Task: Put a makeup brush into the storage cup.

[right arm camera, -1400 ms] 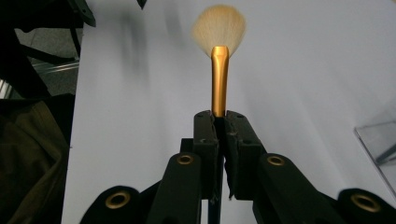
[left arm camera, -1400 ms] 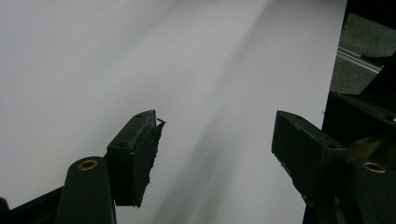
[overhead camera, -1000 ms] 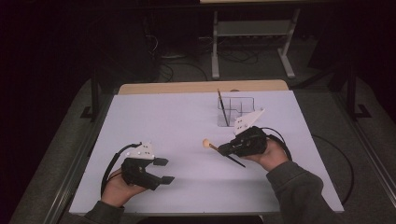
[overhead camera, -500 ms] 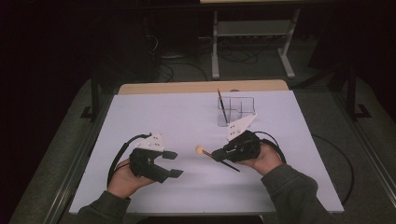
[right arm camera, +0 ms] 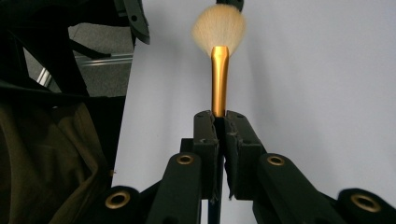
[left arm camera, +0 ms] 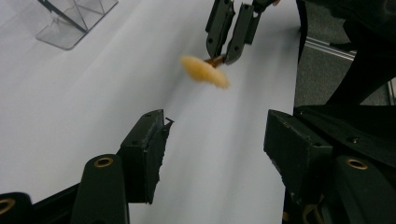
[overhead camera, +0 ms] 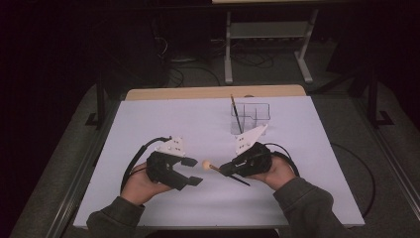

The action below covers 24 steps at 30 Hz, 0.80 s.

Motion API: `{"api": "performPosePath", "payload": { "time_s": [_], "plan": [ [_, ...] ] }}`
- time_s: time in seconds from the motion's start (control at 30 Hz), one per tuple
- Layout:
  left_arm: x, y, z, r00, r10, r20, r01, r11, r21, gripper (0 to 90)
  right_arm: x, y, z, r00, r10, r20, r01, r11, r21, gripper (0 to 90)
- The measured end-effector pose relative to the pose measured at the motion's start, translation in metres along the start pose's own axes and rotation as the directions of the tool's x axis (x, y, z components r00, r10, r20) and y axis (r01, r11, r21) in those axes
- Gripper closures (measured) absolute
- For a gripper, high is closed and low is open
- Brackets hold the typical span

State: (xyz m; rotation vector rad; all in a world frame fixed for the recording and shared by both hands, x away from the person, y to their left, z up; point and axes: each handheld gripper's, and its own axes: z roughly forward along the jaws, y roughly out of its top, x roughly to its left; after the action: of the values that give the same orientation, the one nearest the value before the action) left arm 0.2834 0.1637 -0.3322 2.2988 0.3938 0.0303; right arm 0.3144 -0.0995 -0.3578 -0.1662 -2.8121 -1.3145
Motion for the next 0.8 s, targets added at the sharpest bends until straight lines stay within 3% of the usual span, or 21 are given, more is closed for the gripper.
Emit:
{"api": "performPosePath", "payload": {
  "time_s": [0.47, 0.8],
  "plan": [
    [-0.002, 0.016, 0.011, 0.9997, 0.006, 0.021, -0.007, 0.9994, 0.033, 40.4, 0.008, 0.005, 0.009, 0.9995, -0.025, -0.02, 0.024, 0.9994, -0.024, 82.7],
    [-0.002, 0.021, 0.018, 0.9985, 0.019, 0.05, -0.021, 0.9989, 0.042, 51.3, 0.011, 0.005, 0.01, 0.999, -0.036, -0.028, 0.035, 0.9991, -0.024, 82.7]
  ]
}}
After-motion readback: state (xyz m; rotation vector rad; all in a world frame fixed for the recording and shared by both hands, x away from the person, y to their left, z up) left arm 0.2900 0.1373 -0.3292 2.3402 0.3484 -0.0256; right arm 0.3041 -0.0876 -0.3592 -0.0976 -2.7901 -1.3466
